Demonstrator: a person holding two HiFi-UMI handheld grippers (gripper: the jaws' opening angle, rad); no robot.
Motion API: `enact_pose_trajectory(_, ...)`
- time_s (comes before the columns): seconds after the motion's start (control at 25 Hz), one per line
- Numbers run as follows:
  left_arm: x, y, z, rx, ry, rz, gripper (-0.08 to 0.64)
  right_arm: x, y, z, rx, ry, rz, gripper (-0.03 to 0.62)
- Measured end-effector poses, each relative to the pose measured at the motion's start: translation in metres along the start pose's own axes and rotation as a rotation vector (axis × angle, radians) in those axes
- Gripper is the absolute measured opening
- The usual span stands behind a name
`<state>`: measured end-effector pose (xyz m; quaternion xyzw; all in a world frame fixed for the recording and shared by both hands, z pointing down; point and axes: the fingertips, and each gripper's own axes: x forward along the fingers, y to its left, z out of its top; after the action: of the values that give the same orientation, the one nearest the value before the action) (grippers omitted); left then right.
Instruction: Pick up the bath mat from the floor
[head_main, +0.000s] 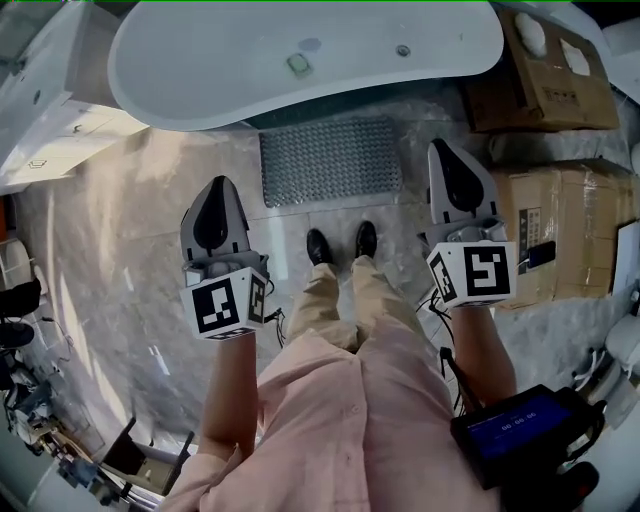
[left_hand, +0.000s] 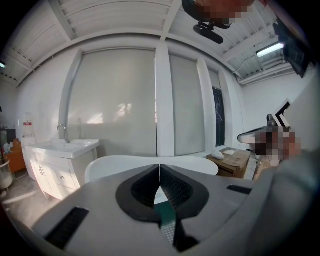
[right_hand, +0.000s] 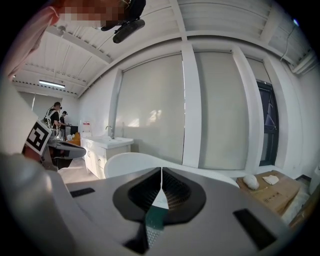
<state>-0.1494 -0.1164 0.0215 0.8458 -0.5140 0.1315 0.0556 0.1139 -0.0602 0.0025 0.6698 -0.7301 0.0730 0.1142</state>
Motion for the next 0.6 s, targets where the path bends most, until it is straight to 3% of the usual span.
enact_pose_trajectory(0.16, 0.009, 0.0, -0.038, -0.003, 0.059, 0.021, 0.028, 0.005, -0.009, -0.042, 0.015, 0.056, 0.015, 0.018)
enact_pose_trajectory(0.6, -0.002, 0.004, -0.186, -0.034, 0.293, 0.104, 0.028, -0.014, -0.024, -0.209, 0.107, 0.291, 0.007, 0.018)
